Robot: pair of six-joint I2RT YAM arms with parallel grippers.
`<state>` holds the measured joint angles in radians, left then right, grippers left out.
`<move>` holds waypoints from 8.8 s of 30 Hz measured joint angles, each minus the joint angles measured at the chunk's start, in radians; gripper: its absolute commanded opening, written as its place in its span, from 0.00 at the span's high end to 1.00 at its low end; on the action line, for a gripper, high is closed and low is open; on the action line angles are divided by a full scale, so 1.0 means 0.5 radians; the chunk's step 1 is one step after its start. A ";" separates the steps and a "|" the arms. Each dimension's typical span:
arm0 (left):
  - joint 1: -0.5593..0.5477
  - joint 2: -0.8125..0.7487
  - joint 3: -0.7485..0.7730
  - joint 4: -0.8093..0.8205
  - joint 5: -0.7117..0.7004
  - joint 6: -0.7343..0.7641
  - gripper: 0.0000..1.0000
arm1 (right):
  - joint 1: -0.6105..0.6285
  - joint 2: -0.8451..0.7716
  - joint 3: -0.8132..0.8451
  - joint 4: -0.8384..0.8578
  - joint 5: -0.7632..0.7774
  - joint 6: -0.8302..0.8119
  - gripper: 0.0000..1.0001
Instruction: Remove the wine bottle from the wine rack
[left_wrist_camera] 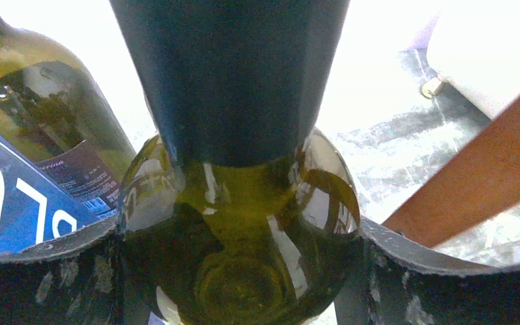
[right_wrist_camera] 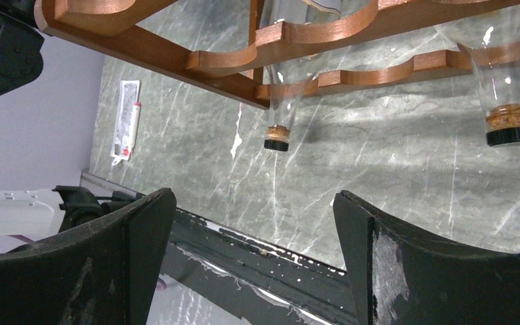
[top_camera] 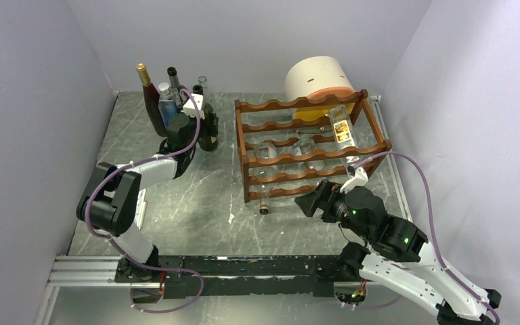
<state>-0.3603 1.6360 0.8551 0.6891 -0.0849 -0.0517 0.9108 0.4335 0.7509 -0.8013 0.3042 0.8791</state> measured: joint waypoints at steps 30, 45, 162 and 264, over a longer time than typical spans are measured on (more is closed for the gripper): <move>0.111 0.303 0.107 0.137 0.184 0.028 0.17 | 0.000 0.000 0.002 -0.069 0.021 0.002 0.09; 0.111 0.034 0.177 -0.041 0.282 0.011 0.00 | 0.000 0.002 0.002 -0.068 -0.008 0.000 0.09; -0.542 -0.945 -0.050 -1.302 0.853 -0.390 0.07 | -2.621 0.694 -0.555 1.292 -1.456 -0.689 0.02; -0.513 -0.954 -0.237 -1.021 0.899 -0.607 0.08 | -2.576 0.529 0.298 -0.304 -1.103 -0.258 1.00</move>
<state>-0.6167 1.1587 0.7364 0.1787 0.3645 -0.3553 -0.3771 0.6979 0.9001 -0.9531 -0.2474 0.7502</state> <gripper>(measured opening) 0.919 0.359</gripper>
